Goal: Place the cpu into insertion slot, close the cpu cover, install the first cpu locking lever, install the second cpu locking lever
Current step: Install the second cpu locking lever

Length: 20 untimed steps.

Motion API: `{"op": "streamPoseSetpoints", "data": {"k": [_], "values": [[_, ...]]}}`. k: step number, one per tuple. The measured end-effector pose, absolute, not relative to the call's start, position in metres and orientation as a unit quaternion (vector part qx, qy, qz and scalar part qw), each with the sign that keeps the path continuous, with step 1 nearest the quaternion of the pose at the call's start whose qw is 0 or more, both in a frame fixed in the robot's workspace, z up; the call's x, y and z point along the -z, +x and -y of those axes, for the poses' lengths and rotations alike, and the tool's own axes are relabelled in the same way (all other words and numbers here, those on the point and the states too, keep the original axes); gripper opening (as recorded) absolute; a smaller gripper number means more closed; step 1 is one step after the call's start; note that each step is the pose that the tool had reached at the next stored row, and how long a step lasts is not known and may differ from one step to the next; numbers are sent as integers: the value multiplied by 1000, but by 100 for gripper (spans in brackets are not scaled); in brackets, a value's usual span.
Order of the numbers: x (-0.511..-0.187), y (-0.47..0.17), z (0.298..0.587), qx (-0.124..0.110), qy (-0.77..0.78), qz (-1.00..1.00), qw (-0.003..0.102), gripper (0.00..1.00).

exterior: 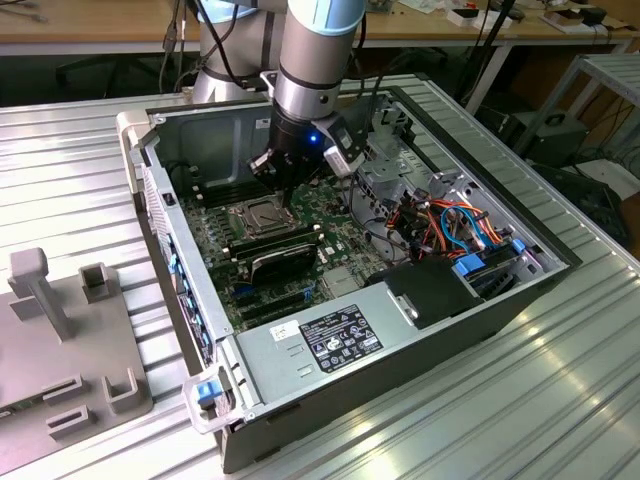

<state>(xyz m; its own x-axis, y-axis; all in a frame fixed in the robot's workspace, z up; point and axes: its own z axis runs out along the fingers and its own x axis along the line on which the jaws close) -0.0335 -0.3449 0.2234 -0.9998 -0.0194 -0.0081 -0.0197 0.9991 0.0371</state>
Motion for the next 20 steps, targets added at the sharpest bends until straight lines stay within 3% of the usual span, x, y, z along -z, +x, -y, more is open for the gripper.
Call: {"op": "streamPoseSetpoints", "data": {"k": [6,17,19,20], "values": [[-223,-33,363,-18,-10,-1000,4,11],[-235,-33,364,-16,-10,-1000,4,11],[-227,-54,373,-12,-10,-1000,-2,11],[-238,-60,373,-12,-10,-1000,-7,11]]}}
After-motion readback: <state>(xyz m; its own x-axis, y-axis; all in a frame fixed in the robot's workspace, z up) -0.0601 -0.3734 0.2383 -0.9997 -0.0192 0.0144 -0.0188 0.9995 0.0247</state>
